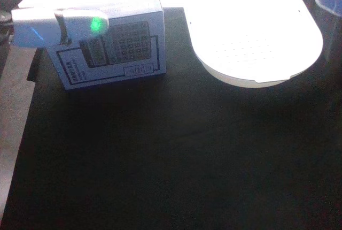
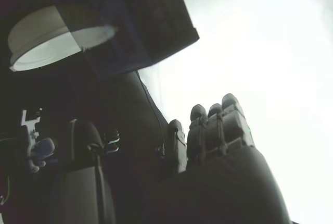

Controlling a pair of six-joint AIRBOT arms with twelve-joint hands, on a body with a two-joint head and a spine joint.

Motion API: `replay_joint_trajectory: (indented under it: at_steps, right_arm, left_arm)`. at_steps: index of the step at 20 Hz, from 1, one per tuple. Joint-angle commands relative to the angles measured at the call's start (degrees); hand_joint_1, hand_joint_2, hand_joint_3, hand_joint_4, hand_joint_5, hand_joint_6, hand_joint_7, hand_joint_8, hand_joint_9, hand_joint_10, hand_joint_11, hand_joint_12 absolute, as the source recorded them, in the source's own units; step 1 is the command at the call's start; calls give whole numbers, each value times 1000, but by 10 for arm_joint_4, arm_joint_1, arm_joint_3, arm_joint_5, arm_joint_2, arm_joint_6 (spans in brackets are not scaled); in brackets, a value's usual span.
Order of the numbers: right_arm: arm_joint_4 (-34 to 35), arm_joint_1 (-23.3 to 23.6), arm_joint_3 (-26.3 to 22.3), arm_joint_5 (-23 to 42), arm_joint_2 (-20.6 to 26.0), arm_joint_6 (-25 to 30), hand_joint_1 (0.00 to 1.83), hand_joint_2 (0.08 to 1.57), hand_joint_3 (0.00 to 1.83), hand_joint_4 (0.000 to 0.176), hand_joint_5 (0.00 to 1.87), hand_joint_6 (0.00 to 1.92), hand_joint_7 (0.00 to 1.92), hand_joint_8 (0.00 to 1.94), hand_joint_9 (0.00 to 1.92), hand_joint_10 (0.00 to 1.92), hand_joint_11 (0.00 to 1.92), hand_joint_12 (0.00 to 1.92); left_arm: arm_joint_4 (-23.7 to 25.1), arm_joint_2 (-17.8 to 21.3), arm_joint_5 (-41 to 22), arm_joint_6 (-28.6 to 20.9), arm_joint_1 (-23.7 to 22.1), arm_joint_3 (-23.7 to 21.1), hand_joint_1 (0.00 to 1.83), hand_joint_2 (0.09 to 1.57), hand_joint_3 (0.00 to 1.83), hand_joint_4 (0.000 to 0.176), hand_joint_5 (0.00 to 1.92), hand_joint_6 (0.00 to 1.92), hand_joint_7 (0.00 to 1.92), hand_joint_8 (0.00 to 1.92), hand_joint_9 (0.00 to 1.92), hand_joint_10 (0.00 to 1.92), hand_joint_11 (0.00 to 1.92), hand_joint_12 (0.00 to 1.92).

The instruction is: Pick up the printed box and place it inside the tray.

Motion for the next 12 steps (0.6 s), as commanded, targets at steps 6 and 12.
replay_joint_trajectory:
  at_steps: [6, 12]
  right_arm:
    - [8, 7, 4, 68, 0, 7, 553, 837, 0, 176, 0, 0, 0, 0, 78, 7, 0, 392]
    - [-1, 13, 4, 68, -3, 7, 648, 753, 0, 176, 0, 0, 0, 0, 84, 0, 0, 723]
  left_arm:
    - [-2, -22, 2, -1, -26, 33, 328, 1007, 0, 36, 0, 0, 53, 15, 34, 13, 7, 3]
    - [11, -47, 88, -1, -41, 66, 449, 858, 0, 26, 0, 0, 42, 3, 17, 2, 0, 0]
